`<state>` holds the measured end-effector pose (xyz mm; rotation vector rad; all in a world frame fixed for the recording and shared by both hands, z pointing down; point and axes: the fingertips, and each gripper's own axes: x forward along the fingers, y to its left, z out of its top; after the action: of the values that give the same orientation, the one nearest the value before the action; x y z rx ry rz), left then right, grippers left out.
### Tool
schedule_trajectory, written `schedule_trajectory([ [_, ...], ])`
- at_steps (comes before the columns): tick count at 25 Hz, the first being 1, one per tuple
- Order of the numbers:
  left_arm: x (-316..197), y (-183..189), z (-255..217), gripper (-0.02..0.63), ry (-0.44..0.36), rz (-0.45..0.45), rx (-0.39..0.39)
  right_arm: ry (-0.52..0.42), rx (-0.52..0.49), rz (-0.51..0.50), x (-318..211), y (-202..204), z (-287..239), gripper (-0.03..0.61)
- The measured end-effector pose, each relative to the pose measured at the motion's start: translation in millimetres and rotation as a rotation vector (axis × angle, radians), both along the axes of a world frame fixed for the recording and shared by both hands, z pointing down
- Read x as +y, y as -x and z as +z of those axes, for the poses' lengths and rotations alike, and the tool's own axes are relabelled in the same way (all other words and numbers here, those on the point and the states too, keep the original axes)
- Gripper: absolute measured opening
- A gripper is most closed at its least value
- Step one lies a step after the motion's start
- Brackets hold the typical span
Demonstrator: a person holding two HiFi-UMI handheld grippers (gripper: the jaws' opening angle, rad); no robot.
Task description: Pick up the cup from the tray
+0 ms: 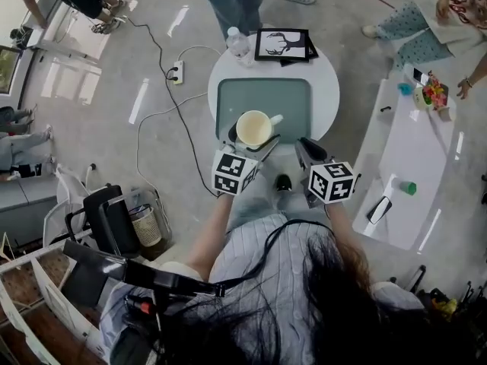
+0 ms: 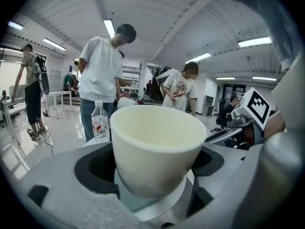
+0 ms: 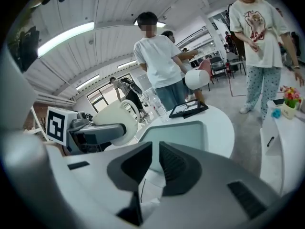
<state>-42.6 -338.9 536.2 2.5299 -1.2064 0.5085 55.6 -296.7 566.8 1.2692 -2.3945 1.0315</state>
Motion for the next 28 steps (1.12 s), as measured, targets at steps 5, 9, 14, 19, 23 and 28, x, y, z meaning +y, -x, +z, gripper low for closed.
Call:
schedule_trajectory([
  [5, 15.2, 6.5, -11.3, 0.460, -0.020, -0.036, 0.002, -0.036, -0.037, -0.010, 0.4, 5.6, -12.0, 0.060],
  [9, 26.9, 9.3, -18.7, 0.460, -0.037, -0.048, -0.011, -0.050, -0.056, -0.031, 9.3, 12.7, -18.4, 0.060],
  [14, 44.5, 10.3, -23.5, 0.460, -0.044, -0.050, -0.013, -0.046, -0.061, -0.048, 19.1, 17.4, -17.1, 0.060],
  [19, 59.6, 21.4, -23.9, 0.460, -0.026, -0.065, -0.001, -0.041, -0.057, -0.062, 24.2, 27.5, -18.1, 0.060],
  [23, 69.2, 32.4, -25.3, 0.460, -0.024, -0.074, 0.002, -0.045, -0.052, -0.071, 28.9, 38.1, -20.8, 0.060],
  [28, 91.9, 47.2, -30.6, 0.460, -0.034, -0.064, 0.015, -0.061, -0.044, -0.066, 47.1, 55.3, -26.9, 0.060],
])
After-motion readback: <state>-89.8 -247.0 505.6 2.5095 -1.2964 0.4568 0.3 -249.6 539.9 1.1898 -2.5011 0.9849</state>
